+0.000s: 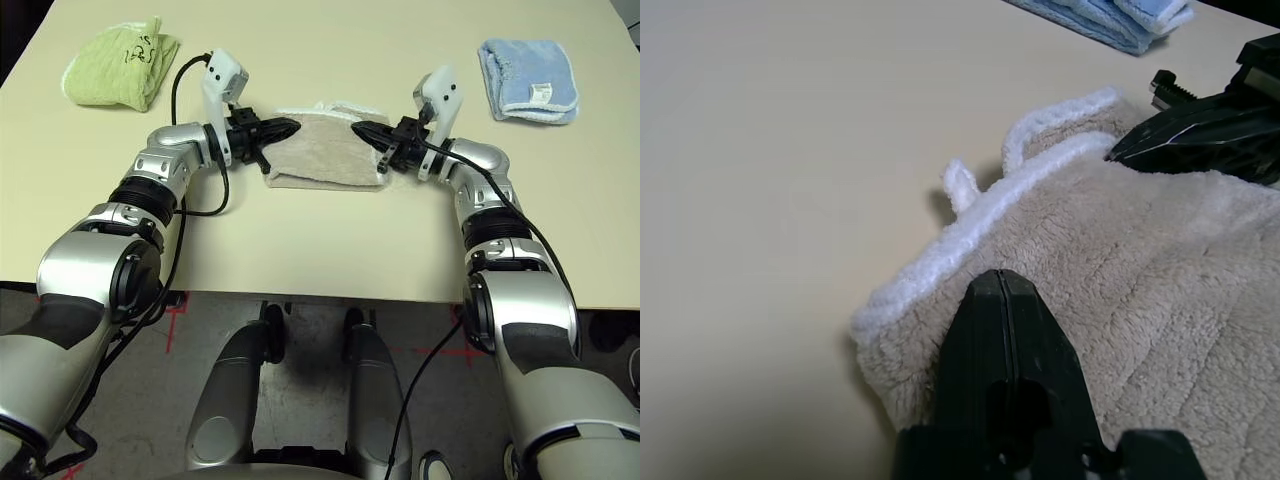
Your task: Fold the towel and set it aside.
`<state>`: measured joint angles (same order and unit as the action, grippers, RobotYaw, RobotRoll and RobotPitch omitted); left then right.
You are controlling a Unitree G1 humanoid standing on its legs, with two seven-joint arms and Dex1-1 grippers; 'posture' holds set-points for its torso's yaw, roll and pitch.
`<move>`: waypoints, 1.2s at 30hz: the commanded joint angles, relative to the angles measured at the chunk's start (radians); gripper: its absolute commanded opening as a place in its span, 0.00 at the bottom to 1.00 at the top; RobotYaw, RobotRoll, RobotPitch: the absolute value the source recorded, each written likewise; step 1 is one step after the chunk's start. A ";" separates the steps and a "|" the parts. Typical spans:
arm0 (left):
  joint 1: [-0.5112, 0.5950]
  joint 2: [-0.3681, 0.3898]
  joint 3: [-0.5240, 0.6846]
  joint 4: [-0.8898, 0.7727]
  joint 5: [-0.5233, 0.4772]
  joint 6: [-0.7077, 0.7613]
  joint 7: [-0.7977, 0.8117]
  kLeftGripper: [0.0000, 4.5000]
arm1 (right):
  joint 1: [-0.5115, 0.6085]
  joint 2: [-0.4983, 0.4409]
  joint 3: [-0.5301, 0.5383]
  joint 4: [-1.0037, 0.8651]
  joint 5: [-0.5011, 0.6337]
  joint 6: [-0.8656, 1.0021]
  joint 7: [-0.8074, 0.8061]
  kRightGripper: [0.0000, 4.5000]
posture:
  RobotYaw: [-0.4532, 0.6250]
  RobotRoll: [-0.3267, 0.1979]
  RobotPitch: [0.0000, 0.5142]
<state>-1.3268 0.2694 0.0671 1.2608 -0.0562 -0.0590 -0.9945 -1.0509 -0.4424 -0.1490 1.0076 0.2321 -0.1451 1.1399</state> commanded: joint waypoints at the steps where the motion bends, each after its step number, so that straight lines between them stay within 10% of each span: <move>1: -0.046 0.037 0.034 -0.018 -0.049 0.020 -0.170 0.01 | -0.042 -0.054 -0.144 -0.072 0.191 0.265 0.019 0.00 | 0.44 0.62 0.68; 8: -0.018 0.133 0.043 -0.143 -0.118 0.103 -0.495 0.09 | 0.099 -0.226 -0.133 -0.290 0.260 0.589 0.125 0.00 | 0.42 0.62 0.68; 19: 0.202 0.274 -0.109 -0.468 -0.218 0.107 -0.620 0.99 | 0.213 -0.438 -0.025 -0.398 0.321 1.186 0.197 0.89 | 0.43 0.62 0.70; 36: 0.210 0.269 -0.139 -0.523 -0.258 0.119 -0.620 1.00 | 0.182 -0.366 -0.082 -0.387 0.410 1.518 -0.002 0.99 | 0.44 0.62 0.72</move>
<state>-1.1303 0.5361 -0.0588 0.7525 -0.3123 0.0759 -1.6022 -0.8865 -0.8117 -0.2160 0.6315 0.6352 1.3589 1.1598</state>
